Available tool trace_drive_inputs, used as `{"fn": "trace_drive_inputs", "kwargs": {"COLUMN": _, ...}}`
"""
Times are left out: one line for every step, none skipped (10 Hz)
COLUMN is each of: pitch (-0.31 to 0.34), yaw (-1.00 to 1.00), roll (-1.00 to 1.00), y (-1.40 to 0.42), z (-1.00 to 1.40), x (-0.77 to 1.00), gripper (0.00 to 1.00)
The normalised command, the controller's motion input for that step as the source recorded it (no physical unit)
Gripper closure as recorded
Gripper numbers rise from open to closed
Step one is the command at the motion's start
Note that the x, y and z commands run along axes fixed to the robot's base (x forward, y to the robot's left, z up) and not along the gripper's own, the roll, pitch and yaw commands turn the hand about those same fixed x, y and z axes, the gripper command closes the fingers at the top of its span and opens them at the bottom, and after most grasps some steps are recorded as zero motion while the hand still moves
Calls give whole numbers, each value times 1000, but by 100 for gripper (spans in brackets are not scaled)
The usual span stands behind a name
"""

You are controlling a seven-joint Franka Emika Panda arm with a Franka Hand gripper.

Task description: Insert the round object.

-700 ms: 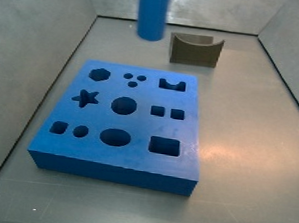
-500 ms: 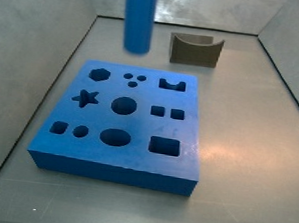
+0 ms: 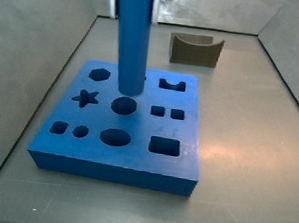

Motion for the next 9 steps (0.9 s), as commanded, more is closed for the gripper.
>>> {"fn": "trace_drive_inputs", "kwargs": {"pitch": -51, "yaw": 0, "roll": -76, "y": -51, "z": -177, "x": 0, "gripper": 100}}
{"fn": "trace_drive_inputs", "kwargs": {"pitch": -24, "yaw": 0, "roll": -64, "y": 0, "z": -100, "x": 0, "gripper": 100}}
{"fn": "trace_drive_inputs", "kwargs": {"pitch": -44, "yaw": 0, "roll": 0, "y": 0, "z": -243, "x": -143, "gripper": 100}}
{"fn": "trace_drive_inputs", "kwargs": {"pitch": -139, "yaw": -6, "roll": -163, "y": 0, "z": -340, "x": -166, "gripper": 100}}
{"fn": "trace_drive_inputs", "kwargs": {"pitch": -144, "yaw": 0, "roll": -116, "y": 0, "z": -366, "x": -197, "gripper": 100}}
{"fn": "trace_drive_inputs", "kwargs": {"pitch": -109, "yaw": 0, "roll": -146, "y": -17, "z": -286, "x": -143, "gripper": 100}}
{"fn": "trace_drive_inputs", "kwargs": {"pitch": -121, "yaw": 0, "roll": -127, "y": -120, "z": -223, "x": -63, "gripper": 100}}
{"fn": "trace_drive_inputs", "kwargs": {"pitch": -76, "yaw": 0, "roll": -114, "y": -149, "z": -331, "x": 31, "gripper": 100}}
{"fn": "trace_drive_inputs", "kwargs": {"pitch": -90, "yaw": 0, "roll": -117, "y": -143, "z": -389, "x": 51, "gripper": 100}}
